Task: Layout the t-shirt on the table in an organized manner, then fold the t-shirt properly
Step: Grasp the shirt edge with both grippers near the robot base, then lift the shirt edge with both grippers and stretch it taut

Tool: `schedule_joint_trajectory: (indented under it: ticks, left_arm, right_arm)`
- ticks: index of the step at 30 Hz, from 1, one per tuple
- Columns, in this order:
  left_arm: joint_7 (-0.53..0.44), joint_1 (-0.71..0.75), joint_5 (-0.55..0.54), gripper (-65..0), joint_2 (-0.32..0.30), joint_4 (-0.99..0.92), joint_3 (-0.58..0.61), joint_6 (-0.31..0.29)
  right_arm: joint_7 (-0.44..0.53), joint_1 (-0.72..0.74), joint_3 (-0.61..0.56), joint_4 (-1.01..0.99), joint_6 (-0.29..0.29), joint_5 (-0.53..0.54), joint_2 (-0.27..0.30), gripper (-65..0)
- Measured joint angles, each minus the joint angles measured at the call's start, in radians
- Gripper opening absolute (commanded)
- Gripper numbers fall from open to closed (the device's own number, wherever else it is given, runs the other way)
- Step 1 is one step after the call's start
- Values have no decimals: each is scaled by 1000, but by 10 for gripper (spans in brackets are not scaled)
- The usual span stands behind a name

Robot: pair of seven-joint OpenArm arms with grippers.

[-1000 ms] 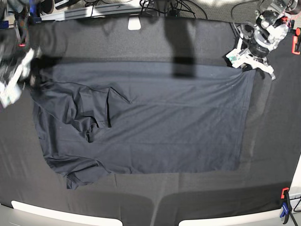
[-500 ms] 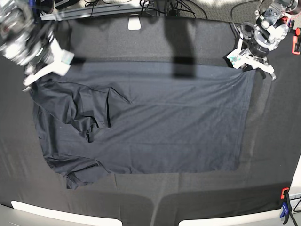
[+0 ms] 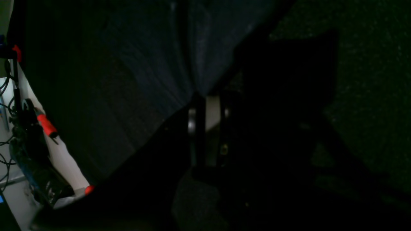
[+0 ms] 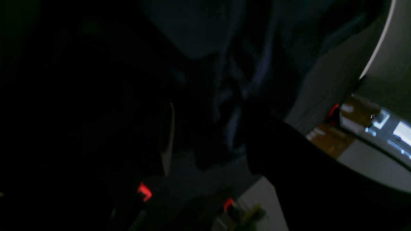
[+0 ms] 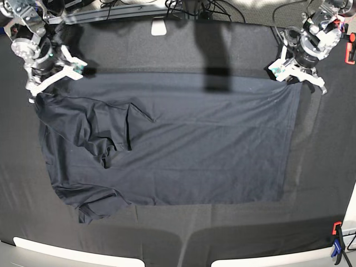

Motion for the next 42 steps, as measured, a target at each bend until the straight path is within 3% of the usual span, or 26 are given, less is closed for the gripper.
schedule_joint_trajectory:
  ticks: [3, 7, 16, 21, 24, 26, 29, 37, 42]
  left_arm:
    - [1, 0, 0, -650, 0, 0, 0, 0]
    - [0, 0, 0, -650, 0, 0, 0, 0]
    - [0, 0, 0, -650, 0, 0, 0, 0]
    - [0, 0, 0, -650, 0, 0, 0, 0]
    - [6, 0, 0, -650, 0, 0, 0, 0]
    - [19, 0, 0, -650, 0, 0, 0, 6]
    - [75, 0, -2, -650, 3, 0, 1, 87]
    - [154, 102, 113, -650, -1, 26, -1, 111]
    - [203, 198, 187, -650, -3, 79, 0, 168]
  right_arm:
    - [3, 0, -1, -40, -18, -18, 0, -321]
    - [27, 0, -1, -47, -115, -19, 0, -321]
    - [104, 0, -3, -47, -121, -18, 0, -324]
    - [104, 0, -3, -86, -121, -17, 0, -466]
    - [100, 0, -3, -95, -121, -3, 0, -650]
    - [82, 0, -3, -92, -121, 45, 0, -650]
    - [31, -16, -3, -56, -123, 70, 0, -650]
    - [-79, -132, -5, 83, -125, 64, 14, -650]
    - [-98, -181, -5, 92, -126, 68, 72, -650]
